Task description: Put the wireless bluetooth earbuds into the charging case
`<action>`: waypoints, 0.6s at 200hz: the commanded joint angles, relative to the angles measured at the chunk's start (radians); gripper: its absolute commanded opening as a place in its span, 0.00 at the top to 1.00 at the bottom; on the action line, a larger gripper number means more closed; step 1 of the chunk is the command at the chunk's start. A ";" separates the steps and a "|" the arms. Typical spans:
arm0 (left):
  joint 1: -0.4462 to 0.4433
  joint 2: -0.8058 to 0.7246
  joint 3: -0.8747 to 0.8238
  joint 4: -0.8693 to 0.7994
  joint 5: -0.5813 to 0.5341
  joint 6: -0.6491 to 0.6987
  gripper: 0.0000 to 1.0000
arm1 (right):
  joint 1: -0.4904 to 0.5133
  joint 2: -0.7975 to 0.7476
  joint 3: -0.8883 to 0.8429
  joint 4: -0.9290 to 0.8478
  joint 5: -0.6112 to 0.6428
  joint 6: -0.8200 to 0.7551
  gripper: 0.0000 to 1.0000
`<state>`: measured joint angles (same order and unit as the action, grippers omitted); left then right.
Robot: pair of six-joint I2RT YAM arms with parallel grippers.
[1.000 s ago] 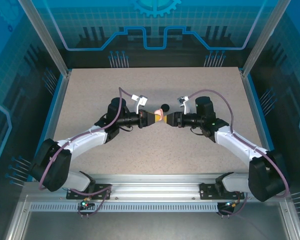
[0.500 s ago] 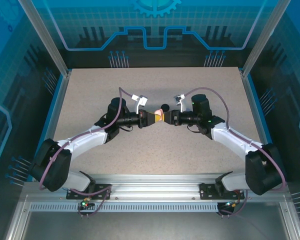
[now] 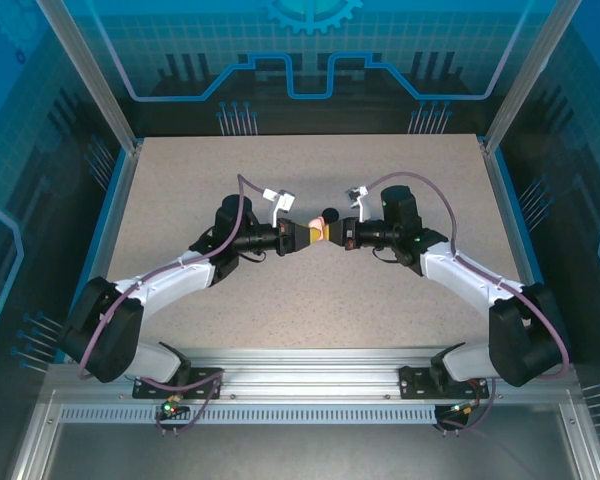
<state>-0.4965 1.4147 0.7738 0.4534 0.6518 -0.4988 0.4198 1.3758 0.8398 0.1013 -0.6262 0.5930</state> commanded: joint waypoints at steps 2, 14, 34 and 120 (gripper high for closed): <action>-0.011 0.016 0.039 0.014 0.025 -0.014 1.00 | 0.008 -0.003 0.035 -0.023 0.016 -0.022 1.00; -0.012 0.015 0.045 0.001 0.012 -0.011 0.83 | 0.008 -0.006 0.068 -0.052 0.038 -0.032 1.00; -0.012 0.000 0.055 -0.040 -0.017 0.009 0.47 | 0.008 -0.010 0.095 -0.138 0.103 -0.068 1.00; 0.052 -0.107 0.132 -0.361 -0.015 0.183 0.01 | -0.006 0.039 0.249 -0.460 0.318 -0.345 1.00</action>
<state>-0.4759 1.3437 0.8463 0.2272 0.6182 -0.4049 0.4183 1.3911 1.0153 -0.2291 -0.3927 0.3836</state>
